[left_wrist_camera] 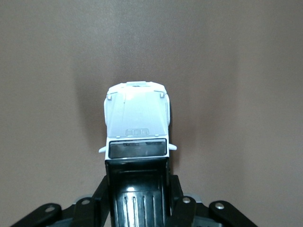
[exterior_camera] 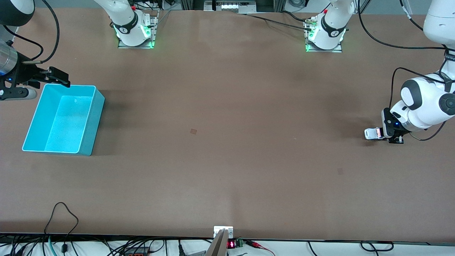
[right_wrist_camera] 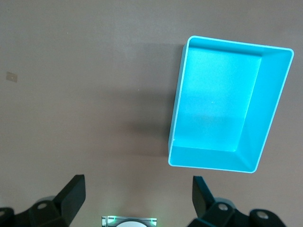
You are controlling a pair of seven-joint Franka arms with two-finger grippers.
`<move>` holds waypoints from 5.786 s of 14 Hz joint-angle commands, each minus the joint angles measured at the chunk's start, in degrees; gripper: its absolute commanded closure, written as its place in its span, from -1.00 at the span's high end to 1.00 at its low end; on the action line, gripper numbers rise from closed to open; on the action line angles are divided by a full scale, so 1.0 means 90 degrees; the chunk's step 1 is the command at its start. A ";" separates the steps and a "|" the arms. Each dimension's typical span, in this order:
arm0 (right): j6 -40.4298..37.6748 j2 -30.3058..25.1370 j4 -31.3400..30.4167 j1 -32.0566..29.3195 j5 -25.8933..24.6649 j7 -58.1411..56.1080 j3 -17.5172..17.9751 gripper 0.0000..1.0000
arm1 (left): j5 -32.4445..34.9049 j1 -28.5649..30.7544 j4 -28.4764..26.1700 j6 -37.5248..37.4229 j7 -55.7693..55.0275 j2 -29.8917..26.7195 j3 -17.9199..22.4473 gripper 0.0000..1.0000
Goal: Wind and store white jeep toy
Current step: 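Keep dragging the jeep backward along the table with the left gripper, then open the left gripper and let the jeep roll toward the blue bin, then raise and withdraw the left gripper while the jeep rolls to a stop, then move the right gripper from the bin toward the stopped jeep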
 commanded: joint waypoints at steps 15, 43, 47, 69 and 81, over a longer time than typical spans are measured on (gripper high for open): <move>-0.0001 -0.0028 0.0023 0.0027 -0.0008 0.0049 0.0012 1.00 | 0.0045 0.0553 0.0520 -0.1281 0.0068 -0.0903 -0.1301 1.00; -0.0069 0.0060 0.0013 0.0008 -0.0008 -0.0029 0.0002 1.00 | -0.0345 0.0211 0.0676 -0.1330 0.0048 -0.1186 -0.1829 1.00; -0.0069 0.0060 0.0013 0.0008 0.0002 -0.0029 0.0002 1.00 | -0.0707 0.0036 0.0754 -0.1476 -0.0097 -0.1235 -0.1829 1.00; -0.0147 0.0187 0.0003 0.0105 0.0002 -0.0059 0.0012 1.00 | -0.0707 -0.1086 0.1984 -0.3712 -1.0738 -0.1761 -0.1049 1.00; -0.0401 0.0284 -0.0055 0.0378 0.0011 -0.0554 0.0021 1.00 | -0.1342 -0.2826 0.2795 -0.5177 -1.1993 -0.2494 0.0710 1.00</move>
